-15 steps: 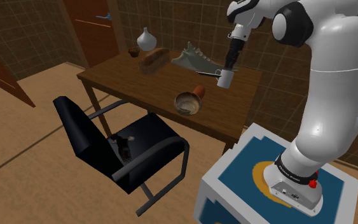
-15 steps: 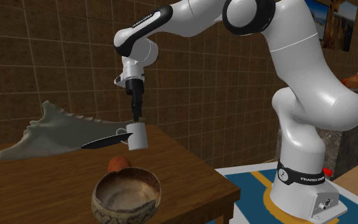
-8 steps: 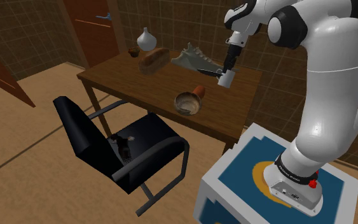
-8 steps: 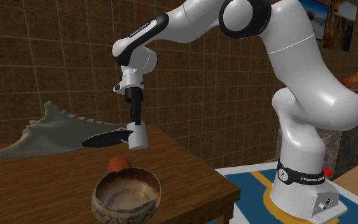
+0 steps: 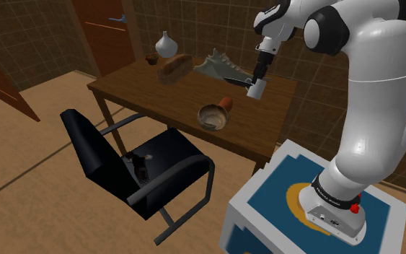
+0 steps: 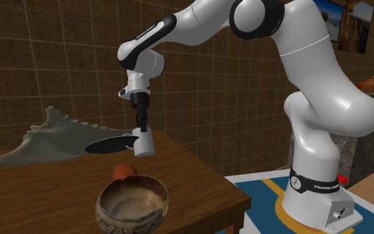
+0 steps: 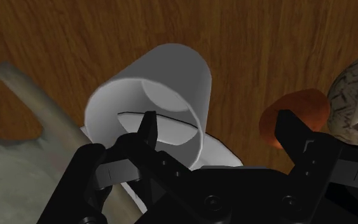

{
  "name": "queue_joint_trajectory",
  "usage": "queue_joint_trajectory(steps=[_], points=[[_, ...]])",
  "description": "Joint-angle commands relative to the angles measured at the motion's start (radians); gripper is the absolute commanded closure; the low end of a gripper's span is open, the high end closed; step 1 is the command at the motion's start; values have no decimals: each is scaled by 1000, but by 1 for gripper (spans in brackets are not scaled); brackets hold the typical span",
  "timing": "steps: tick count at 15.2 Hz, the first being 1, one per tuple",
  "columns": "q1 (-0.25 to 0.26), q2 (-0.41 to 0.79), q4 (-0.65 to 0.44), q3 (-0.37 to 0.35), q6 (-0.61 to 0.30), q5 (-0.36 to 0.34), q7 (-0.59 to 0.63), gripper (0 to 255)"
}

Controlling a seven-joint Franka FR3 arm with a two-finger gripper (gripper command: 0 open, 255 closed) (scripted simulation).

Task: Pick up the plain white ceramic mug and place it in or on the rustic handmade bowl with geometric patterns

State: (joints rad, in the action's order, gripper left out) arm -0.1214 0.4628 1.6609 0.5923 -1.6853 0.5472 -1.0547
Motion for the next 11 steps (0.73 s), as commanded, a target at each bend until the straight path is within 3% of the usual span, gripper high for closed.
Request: queue_joint_trajectory(steps=[1,8,11], points=[[2,11,3,-6,6,2,2,255],[10,4,42,-6,-25,4,-8,255],[3,2,3,-2,13,-3,4,255]])
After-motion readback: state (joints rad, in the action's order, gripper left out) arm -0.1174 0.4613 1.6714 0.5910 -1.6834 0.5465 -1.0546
